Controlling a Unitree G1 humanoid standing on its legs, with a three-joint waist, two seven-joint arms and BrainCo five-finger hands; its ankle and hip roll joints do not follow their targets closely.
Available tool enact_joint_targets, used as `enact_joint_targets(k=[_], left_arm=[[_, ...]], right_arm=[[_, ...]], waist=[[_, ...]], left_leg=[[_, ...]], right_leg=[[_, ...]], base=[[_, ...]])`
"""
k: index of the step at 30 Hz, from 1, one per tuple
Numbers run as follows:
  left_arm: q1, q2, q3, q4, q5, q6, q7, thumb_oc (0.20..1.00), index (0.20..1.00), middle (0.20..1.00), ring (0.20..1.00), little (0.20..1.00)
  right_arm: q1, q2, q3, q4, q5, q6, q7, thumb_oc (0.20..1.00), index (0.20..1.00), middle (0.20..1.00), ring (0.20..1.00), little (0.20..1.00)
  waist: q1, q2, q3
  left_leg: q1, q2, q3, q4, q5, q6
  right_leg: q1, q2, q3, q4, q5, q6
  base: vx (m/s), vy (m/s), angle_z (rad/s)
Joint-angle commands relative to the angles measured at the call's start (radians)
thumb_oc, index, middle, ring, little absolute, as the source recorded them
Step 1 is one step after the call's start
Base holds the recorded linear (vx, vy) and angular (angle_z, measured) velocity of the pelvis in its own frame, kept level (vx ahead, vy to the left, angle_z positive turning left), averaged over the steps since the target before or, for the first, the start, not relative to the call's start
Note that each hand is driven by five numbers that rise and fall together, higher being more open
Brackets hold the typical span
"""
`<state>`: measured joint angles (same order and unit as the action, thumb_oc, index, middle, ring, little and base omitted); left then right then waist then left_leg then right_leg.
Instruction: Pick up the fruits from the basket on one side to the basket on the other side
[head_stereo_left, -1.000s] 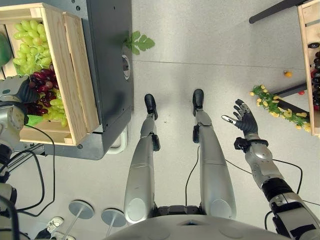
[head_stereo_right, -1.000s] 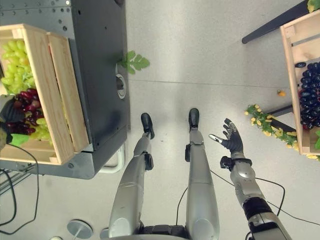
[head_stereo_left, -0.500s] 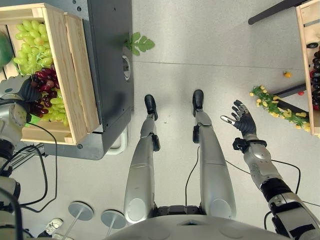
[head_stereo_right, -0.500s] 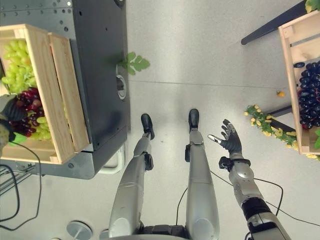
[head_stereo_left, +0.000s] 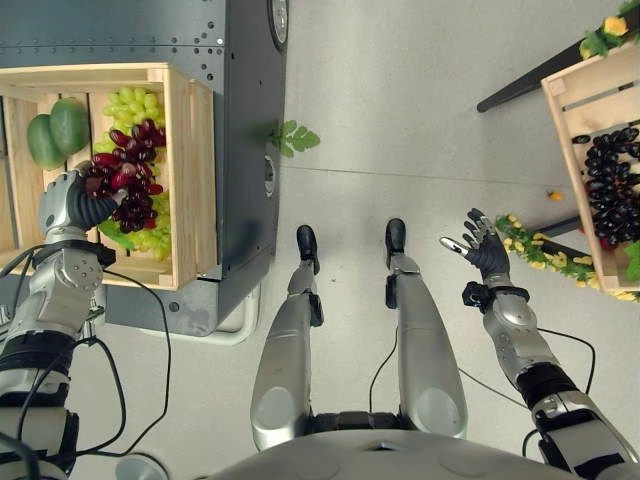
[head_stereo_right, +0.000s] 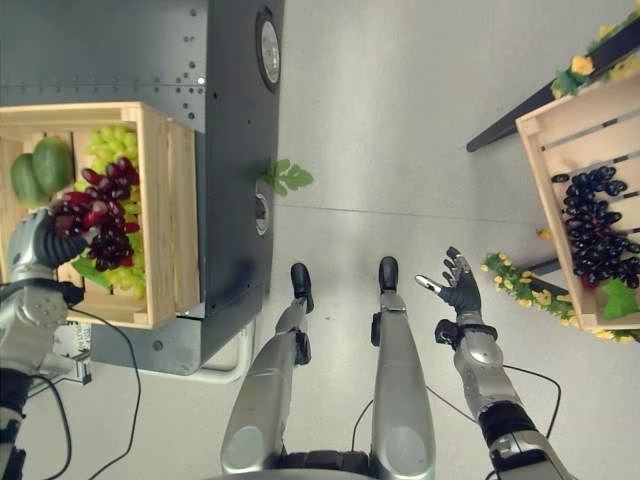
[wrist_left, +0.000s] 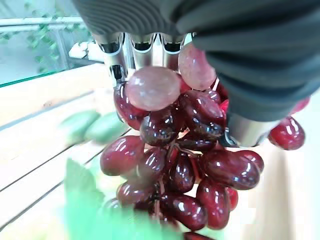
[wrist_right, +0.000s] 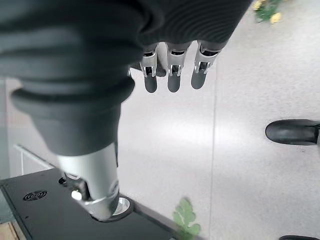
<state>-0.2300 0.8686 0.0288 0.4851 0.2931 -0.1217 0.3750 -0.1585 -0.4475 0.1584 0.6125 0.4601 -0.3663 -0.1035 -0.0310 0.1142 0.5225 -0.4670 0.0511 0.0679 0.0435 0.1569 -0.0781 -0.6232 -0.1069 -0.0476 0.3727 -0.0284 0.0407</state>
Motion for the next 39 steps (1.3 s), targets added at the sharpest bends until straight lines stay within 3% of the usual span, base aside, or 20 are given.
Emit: enact_joint_targets(k=[1, 13, 19, 22, 23, 27, 35, 39], left_arm=[[0.015, 0.041, 0.126, -0.041, 0.005, -0.015, 0.057, 0.200, 0.200, 0.200, 0.200, 0.200], [0.079, 0.028, 0.183, -0.208, 0.064, -0.054, 0.026, 0.200, 0.200, 0.200, 0.200, 0.200], [0.105, 0.026, 0.164, -0.381, -0.015, -0.153, -0.106, 0.200, 0.200, 0.200, 0.200, 0.200], [0.080, 0.018, 0.076, -0.463, -0.240, -0.232, -0.214, 0.200, 0.200, 0.200, 0.200, 0.200], [0.077, 0.019, 0.075, -0.461, -0.245, -0.232, -0.217, 0.200, 0.200, 0.200, 0.200, 0.200], [0.024, -0.009, -0.068, -0.561, -0.511, -0.246, -0.411, 0.200, 0.200, 0.200, 0.200, 0.200], [-0.081, -0.064, -0.356, -0.640, -0.860, -0.152, -0.650, 0.200, 0.200, 0.200, 0.200, 0.200], [-0.166, -0.109, -0.497, -0.653, -0.975, -0.121, -0.674, 0.200, 0.200, 0.200, 0.200, 0.200]], right_arm=[[0.100, -0.015, -0.050, -0.054, -0.029, -0.012, 0.001, 1.000, 1.000, 1.000, 1.000, 1.000], [0.182, -0.010, -0.047, -0.047, -0.052, 0.023, 0.079, 1.000, 1.000, 1.000, 1.000, 1.000], [0.177, -0.085, 0.018, -0.221, -0.107, 0.051, 0.189, 1.000, 1.000, 1.000, 1.000, 1.000], [0.137, -0.111, 0.038, -0.341, -0.054, 0.067, 0.239, 1.000, 1.000, 1.000, 1.000, 1.000], [0.138, -0.111, 0.036, -0.342, -0.054, 0.069, 0.239, 1.000, 1.000, 1.000, 1.000, 1.000], [0.063, -0.131, 0.065, -0.475, 0.057, 0.099, 0.294, 1.000, 1.000, 1.000, 1.000, 1.000], [-0.118, -0.150, 0.223, -0.541, 0.207, 0.182, 0.364, 1.000, 1.000, 1.000, 1.000, 1.000], [-0.196, -0.105, 0.294, -0.562, 0.326, 0.187, 0.358, 1.000, 1.000, 1.000, 1.000, 1.000]], waist=[[0.019, -0.016, -0.003], [0.040, -0.026, -0.166], [0.042, -0.039, -0.251], [0.036, -0.057, -0.313], [0.038, -0.056, -0.310], [0.030, -0.076, -0.369], [0.022, -0.108, -0.449], [0.019, -0.118, -0.458]], left_leg=[[0.122, -0.031, -0.037, 0.089, -0.139, 0.011], [0.285, -0.030, -0.055, 0.026, -0.147, 0.009], [0.366, -0.023, -0.051, -0.015, -0.150, 0.009], [0.423, -0.023, -0.049, -0.043, -0.151, 0.010], [0.428, -0.023, -0.048, -0.045, -0.151, 0.010], [0.490, -0.021, -0.037, -0.074, -0.153, 0.010], [0.552, -0.020, -0.015, -0.115, -0.139, 0.011], [0.568, -0.017, -0.012, -0.118, -0.139, 0.011]], right_leg=[[0.170, -0.028, -0.035, -0.098, 0.042, 0.095], [0.364, -0.014, -0.066, -0.168, 0.027, 0.088], [0.449, -0.004, -0.070, -0.222, 0.029, 0.087], [0.516, 0.004, -0.069, -0.269, 0.033, 0.087], [0.521, 0.005, -0.069, -0.273, 0.033, 0.087], [0.589, 0.012, -0.064, -0.316, 0.041, 0.086], [0.652, 0.019, -0.051, -0.371, 0.068, 0.087], [0.669, 0.021, -0.050, -0.374, 0.070, 0.088]], base=[[0.05, -0.019, 0.11], [0.10, -0.017, 0.10], [0.13, -0.006, 0.05], [0.15, -0.021, -0.03], [0.14, -0.025, -0.07], [0.13, -0.016, -0.05], [0.07, -0.012, -0.08], [0.04, -0.013, -0.03]])
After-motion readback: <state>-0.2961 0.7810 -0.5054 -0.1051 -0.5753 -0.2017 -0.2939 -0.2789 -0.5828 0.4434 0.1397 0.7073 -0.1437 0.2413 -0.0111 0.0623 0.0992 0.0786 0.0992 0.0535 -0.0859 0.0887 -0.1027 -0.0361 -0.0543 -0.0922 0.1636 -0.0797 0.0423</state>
